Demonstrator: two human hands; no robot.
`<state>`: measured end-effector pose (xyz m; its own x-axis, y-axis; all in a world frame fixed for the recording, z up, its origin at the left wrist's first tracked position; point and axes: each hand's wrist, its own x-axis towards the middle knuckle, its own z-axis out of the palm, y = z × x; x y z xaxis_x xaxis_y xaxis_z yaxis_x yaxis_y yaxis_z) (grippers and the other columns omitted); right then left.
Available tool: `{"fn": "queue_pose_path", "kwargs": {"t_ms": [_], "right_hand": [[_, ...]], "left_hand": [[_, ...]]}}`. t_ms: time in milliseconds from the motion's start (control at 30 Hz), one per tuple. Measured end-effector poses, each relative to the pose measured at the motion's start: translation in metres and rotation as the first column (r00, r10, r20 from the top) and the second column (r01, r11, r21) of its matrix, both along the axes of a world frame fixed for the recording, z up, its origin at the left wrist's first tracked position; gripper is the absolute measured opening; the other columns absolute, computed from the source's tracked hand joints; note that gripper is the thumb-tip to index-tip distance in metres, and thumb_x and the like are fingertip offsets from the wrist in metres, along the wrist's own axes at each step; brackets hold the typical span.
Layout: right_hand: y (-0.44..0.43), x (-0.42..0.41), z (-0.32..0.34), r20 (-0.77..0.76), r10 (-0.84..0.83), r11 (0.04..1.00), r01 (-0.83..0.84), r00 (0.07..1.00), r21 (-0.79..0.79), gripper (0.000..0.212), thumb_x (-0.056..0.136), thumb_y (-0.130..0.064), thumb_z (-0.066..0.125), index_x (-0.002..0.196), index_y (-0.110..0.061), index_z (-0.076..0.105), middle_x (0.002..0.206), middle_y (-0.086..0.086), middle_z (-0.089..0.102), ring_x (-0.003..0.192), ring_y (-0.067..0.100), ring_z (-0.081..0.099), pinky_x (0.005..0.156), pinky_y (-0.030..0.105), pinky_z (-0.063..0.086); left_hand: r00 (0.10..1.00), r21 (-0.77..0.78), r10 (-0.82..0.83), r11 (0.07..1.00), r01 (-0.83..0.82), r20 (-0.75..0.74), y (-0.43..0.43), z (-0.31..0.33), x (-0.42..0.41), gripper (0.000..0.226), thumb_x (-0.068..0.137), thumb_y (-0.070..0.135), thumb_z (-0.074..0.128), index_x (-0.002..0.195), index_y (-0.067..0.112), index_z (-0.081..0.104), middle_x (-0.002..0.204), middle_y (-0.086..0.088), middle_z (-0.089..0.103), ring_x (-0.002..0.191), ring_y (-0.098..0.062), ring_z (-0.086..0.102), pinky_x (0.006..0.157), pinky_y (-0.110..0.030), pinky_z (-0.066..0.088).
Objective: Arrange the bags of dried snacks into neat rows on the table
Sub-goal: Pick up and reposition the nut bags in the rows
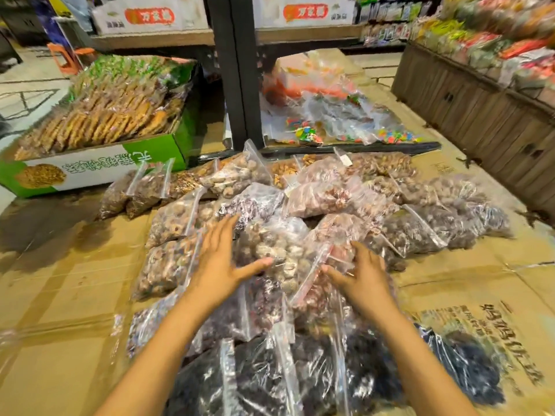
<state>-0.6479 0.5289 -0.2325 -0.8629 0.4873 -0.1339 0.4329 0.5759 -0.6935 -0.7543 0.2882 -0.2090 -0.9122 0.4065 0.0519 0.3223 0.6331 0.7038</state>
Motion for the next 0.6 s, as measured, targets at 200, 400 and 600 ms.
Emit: {"fn": "queue_pose_path", "kwargs": {"t_ms": [200, 400, 600], "right_hand": [[0.042, -0.022, -0.009, 0.056, 0.087, 0.996, -0.088, 0.995, 0.022, 0.09, 0.077, -0.066, 0.055, 0.147, -0.026, 0.017, 0.15, 0.008, 0.027, 0.141, 0.026, 0.022, 0.112, 0.046, 0.026], [0.088, -0.071, -0.009, 0.024, 0.037, 0.999, -0.037, 0.999, -0.018, 0.085, 0.079, -0.06, 0.057, 0.144, -0.016, 0.024, 0.148, 0.012, 0.028, 0.14, 0.028, 0.017, 0.114, 0.048, 0.024], [0.115, -0.095, -0.008, 0.255, 0.255, 0.941, -0.3, 0.933, 0.158, 0.119, 0.051, -0.09, 0.036, 0.141, -0.012, 0.036, 0.147, 0.012, 0.034, 0.137, 0.03, 0.019, 0.112, 0.046, 0.025]], "left_hand": [[0.983, -0.455, -0.168, 0.871, 0.185, 0.078, 0.063, -0.007, -0.024, 0.118, 0.051, 0.092, 0.04, 0.149, 0.038, 0.003, 0.16, 0.005, -0.006, 0.146, -0.03, -0.009, 0.117, -0.055, 0.005], [0.994, -0.509, -0.098, 0.854, 0.107, 0.044, 0.094, -0.008, -0.044, 0.11, 0.061, 0.089, 0.036, 0.15, 0.035, 0.0, 0.16, 0.002, -0.008, 0.147, -0.026, -0.008, 0.118, -0.048, 0.0], [0.989, -0.485, -0.146, 0.866, 0.12, -0.016, 0.127, -0.004, -0.077, 0.111, 0.063, 0.088, 0.033, 0.152, 0.027, 0.002, 0.161, -0.002, -0.001, 0.147, -0.023, -0.008, 0.119, -0.044, 0.001]]}}
